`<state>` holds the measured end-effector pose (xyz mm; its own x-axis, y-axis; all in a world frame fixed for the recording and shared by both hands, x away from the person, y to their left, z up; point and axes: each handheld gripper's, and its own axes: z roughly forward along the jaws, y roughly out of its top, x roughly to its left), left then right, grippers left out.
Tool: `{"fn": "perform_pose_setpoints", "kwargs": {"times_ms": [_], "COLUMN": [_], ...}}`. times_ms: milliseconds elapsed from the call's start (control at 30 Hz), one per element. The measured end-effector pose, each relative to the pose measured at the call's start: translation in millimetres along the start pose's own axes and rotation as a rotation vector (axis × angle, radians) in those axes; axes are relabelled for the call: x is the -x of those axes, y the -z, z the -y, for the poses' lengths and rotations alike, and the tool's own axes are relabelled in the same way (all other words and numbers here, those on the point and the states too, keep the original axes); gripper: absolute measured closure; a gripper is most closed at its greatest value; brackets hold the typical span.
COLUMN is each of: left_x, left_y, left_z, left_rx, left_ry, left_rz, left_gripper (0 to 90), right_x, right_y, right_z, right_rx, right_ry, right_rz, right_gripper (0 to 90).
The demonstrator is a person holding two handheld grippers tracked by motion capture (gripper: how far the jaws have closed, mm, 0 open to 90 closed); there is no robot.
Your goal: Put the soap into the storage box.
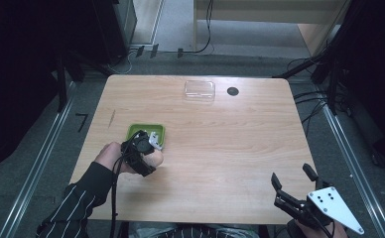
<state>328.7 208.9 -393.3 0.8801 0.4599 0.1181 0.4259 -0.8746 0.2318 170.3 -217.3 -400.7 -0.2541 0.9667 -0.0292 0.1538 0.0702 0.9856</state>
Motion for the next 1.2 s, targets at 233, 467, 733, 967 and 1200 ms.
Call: {"fn": "perform_pose_setpoints", "kwargs": {"times_ms": [233, 467, 733, 967, 1200], "left_x": [-6.4, -15.2, -22.7, -28.6, -33.8], "left_y": [3.8, 6.1, 7.9, 7.2, 8.1], "left_z": [-1.1, 0.2, -2.1, -1.9, -3.2], "left_rx": [0.001, 0.006, 0.002, 0.007, 0.015], "left_ry": [-0.003, 0.002, -0.017, -0.023, -0.032], "left_rz": [-0.009, -0.014, -0.031, -0.031, -0.042], "left_gripper": [33.7, 33.7, 33.7, 33.7, 33.7], "right_x": [-0.1, -0.2, -0.2, -0.2, -0.3], "right_y": [-0.1, -0.2, -0.4, -0.5, -0.6], "right_z": [-0.1, 0.0, 0.0, -0.1, -0.1], "right_rx": [0.0, -0.001, 0.0, -0.002, -0.002], "right_ry": [0.003, -0.001, -0.001, 0.002, 0.006], "right_rz": [0.001, 0.0, 0.0, 0.0, 0.001], "right_gripper": [13.3, 13.3, 13.3, 13.3, 13.3]}}
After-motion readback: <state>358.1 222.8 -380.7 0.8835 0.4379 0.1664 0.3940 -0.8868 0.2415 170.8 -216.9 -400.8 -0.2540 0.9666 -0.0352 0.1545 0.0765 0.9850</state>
